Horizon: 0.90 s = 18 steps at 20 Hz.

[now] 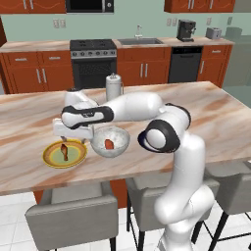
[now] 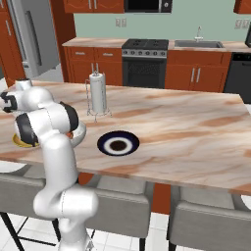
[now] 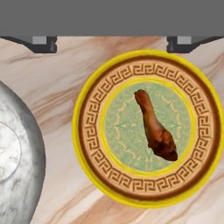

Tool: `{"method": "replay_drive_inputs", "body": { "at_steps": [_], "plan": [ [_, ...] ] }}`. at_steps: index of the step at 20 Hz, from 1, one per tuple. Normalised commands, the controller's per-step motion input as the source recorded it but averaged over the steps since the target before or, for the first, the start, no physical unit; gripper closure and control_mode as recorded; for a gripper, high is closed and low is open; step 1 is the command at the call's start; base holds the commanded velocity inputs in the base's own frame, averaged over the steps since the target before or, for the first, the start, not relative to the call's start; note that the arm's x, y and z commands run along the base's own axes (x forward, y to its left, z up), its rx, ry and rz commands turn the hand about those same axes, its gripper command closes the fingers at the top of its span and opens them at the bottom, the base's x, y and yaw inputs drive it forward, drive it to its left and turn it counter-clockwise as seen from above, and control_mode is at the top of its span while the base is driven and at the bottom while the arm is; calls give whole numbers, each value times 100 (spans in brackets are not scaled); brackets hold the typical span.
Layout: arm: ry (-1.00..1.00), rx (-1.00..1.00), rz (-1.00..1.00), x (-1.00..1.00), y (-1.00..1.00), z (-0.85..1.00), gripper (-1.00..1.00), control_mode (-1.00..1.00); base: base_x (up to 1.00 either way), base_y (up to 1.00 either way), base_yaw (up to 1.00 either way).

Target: Pick the chicken drumstick and sweet potato from their plates and place them in the bowl. Then put the bowl in the fridge.

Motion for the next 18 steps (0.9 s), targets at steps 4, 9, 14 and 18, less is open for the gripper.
{"method": "replay_drive_inputs", "body": {
  "at_steps": [4, 9, 14, 18],
  "plan": [
    [-7, 0, -16, 12, 14, -21, -100, -100, 0, 0, 0],
    [-8, 0, -13, 8, 10, -21, -100, -100, 0, 0, 0],
    [0, -2, 0, 13, 1, -10, -100, -100, 0, 0, 0],
    [0, -3, 0, 12, 0, -14, -100, -100, 0, 0, 0]
  ]
}}
